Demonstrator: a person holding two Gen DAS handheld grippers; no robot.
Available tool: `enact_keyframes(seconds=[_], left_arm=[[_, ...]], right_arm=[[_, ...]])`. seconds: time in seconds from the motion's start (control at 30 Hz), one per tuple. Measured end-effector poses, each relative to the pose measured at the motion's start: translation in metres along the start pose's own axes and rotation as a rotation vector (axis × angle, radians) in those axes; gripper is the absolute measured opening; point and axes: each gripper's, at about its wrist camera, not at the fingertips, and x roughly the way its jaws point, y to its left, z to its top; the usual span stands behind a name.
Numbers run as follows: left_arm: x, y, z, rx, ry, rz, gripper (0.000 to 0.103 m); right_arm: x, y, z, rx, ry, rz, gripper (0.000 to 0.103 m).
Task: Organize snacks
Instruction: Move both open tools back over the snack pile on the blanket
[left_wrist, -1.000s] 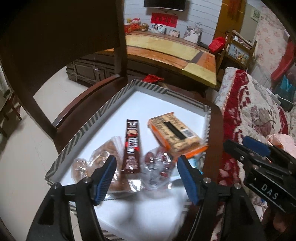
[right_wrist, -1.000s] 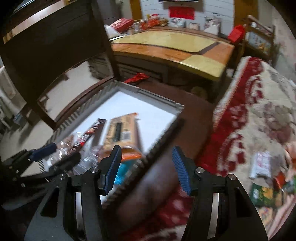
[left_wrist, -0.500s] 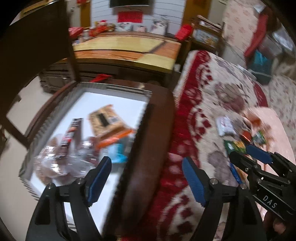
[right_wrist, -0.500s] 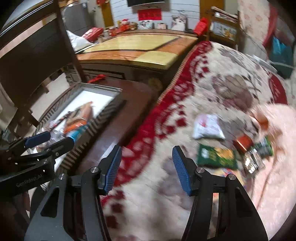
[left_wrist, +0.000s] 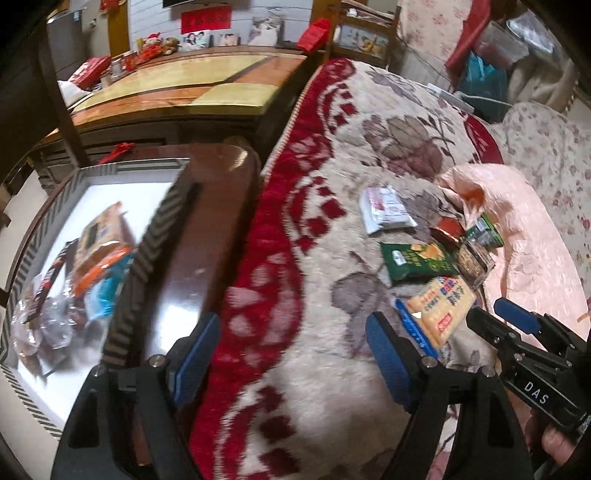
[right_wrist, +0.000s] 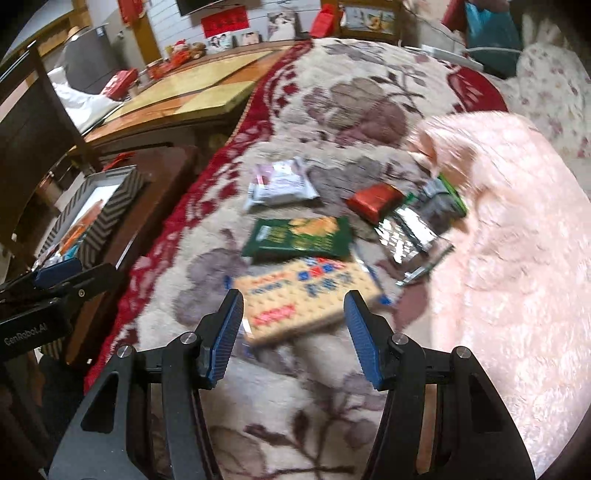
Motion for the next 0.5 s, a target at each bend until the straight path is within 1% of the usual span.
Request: enact_keyframes(seconds=[0.2,0.5], left_arm=[[0.010,-0.027,0.003,0.048,0.014,-0.021,0.083],[0.036,-0.060,0.016,0.162,0.052,-0.097,0.083]], right_arm=[[0.001,-0.024,-0.007,0.040,0.011,-0.011,0.057],[0.006,-0.043,-0.017,0.070,0.035,-0.002,0.057]])
